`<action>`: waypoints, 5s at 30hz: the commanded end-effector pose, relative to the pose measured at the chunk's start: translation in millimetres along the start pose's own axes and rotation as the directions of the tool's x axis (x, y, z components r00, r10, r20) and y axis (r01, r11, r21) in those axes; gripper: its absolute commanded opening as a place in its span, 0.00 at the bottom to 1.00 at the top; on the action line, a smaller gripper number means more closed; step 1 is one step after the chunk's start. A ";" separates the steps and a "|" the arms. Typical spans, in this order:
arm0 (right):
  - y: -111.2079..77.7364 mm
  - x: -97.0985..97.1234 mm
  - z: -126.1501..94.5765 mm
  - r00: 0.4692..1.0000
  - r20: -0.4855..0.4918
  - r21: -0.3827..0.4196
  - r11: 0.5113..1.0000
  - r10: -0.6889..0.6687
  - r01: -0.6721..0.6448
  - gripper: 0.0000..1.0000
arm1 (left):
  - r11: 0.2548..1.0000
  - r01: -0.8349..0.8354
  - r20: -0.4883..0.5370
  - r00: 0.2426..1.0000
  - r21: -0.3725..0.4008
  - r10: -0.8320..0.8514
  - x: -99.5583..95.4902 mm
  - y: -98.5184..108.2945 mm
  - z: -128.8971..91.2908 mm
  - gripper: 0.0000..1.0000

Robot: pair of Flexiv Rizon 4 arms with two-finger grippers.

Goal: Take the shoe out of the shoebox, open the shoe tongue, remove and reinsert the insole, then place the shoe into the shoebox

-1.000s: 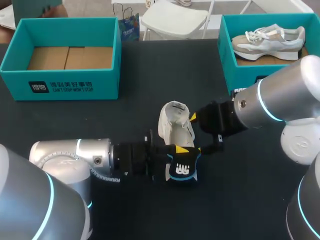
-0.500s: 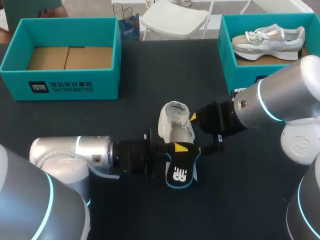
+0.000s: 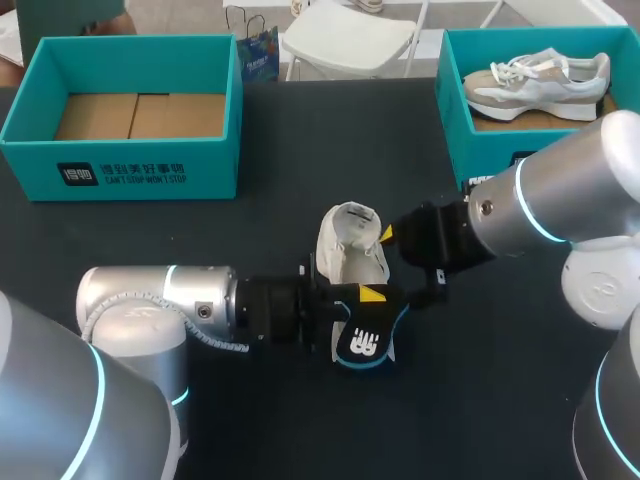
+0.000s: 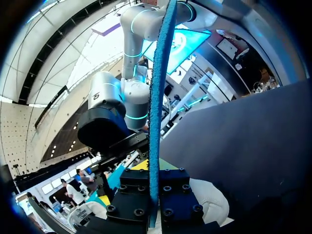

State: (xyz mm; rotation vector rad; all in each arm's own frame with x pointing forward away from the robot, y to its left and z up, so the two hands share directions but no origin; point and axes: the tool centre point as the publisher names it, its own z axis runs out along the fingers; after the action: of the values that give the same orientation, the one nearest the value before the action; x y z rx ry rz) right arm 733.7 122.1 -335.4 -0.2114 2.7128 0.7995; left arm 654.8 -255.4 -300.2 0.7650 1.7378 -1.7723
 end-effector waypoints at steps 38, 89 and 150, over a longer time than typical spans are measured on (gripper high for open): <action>0.0 1.1 0.4 1.000 0.002 -0.001 1.000 -0.001 0.001 1.00 | 0.993 0.093 0.042 0.995 -0.076 -0.090 -3.0 52.3 -11.8 0.00; 0.0 1.1 0.4 1.000 0.002 -0.001 1.000 -0.001 0.001 1.00 | 0.956 0.103 0.020 0.995 -0.275 -0.101 -4.7 22.6 -23.2 0.00; 0.0 1.1 0.4 1.000 0.002 -0.001 1.000 -0.001 0.001 1.00 | 0.965 0.064 0.004 0.998 -0.254 -0.066 10.5 59.9 -15.4 0.00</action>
State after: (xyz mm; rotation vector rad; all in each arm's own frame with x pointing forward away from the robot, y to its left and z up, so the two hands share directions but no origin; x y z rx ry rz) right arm 733.9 122.4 -335.4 -0.2116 2.7126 0.8000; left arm 684.3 -236.1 -340.0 0.6032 1.9658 -1.5409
